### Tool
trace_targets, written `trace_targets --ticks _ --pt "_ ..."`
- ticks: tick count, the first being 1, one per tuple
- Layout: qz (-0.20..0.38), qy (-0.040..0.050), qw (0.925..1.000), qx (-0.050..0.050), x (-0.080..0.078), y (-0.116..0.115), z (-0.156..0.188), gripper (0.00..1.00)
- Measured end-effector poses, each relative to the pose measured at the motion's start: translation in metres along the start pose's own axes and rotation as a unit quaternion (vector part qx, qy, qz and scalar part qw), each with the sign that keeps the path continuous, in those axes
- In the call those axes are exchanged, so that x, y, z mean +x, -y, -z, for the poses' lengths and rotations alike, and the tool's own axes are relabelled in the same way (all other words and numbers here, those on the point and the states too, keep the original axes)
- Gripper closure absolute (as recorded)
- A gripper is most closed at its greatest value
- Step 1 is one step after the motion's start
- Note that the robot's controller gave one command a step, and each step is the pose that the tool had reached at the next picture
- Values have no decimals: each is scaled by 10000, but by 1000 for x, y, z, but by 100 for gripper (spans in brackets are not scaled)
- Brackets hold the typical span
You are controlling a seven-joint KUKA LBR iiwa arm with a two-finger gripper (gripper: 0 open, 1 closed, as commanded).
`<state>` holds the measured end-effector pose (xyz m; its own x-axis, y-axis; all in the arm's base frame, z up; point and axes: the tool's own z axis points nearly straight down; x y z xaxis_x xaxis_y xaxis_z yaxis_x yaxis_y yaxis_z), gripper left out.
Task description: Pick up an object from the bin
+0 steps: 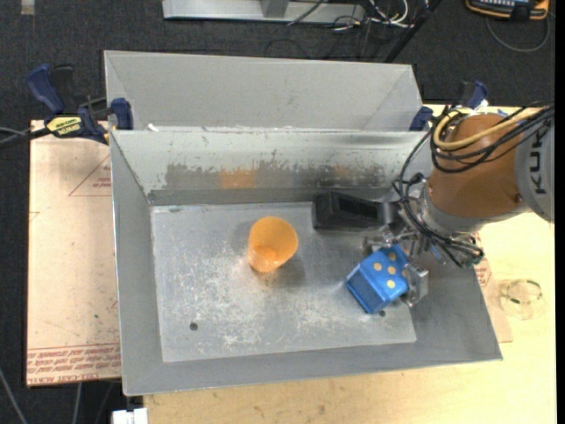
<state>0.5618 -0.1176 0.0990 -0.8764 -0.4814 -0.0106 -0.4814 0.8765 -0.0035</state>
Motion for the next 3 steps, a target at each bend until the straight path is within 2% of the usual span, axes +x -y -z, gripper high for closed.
trace_targets --ticks 3 --pt "9 -1 10000 2 0 0 0 100"
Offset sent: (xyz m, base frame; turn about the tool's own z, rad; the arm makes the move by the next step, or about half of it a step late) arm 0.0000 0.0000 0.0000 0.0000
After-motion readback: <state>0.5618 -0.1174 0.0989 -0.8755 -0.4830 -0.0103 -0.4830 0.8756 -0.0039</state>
